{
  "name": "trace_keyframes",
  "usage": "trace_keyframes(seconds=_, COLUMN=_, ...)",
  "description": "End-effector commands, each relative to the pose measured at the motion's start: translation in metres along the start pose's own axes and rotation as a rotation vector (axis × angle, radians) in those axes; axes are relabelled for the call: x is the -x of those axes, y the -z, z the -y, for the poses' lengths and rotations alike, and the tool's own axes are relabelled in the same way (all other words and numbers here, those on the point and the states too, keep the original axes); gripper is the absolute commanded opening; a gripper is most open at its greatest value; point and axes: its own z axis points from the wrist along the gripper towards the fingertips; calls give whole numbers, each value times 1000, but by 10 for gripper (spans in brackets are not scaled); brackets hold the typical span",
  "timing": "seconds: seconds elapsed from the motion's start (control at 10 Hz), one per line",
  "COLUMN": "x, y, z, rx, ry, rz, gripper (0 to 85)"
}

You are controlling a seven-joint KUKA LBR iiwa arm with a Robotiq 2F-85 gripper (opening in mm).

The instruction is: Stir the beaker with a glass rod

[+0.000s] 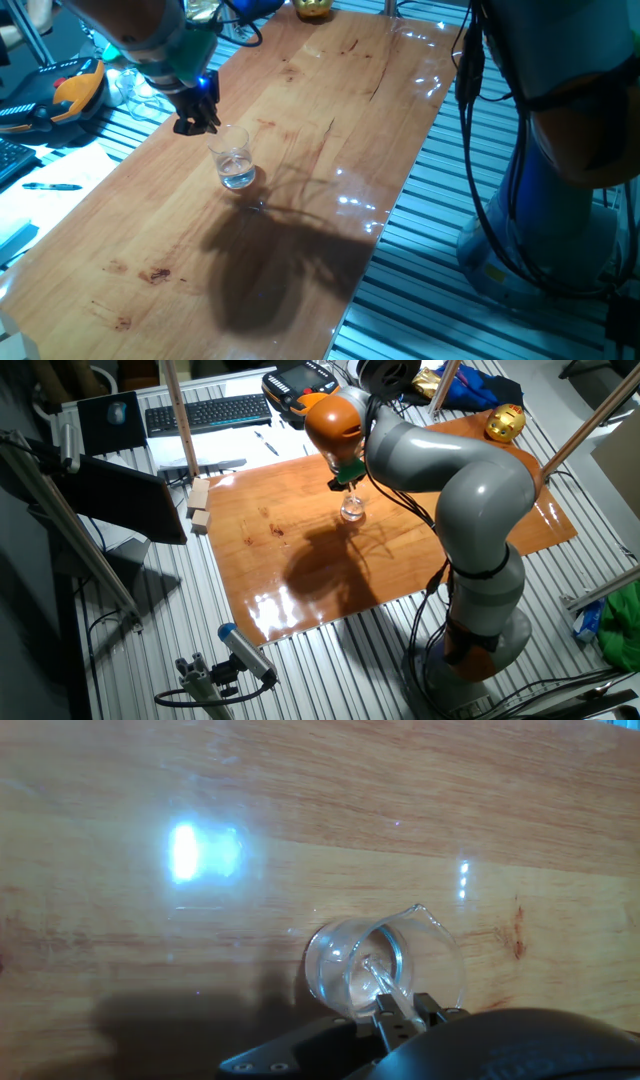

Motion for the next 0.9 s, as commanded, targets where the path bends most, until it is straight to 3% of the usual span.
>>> trace_keyframes(seconds=0.0, x=0, y=0, z=-1, rx=-4, ry=0, rz=2, gripper=0)
trace_keyframes(seconds=0.8, x=0, y=-1, z=-7, rx=-56, ry=-15, rz=-3, gripper=0)
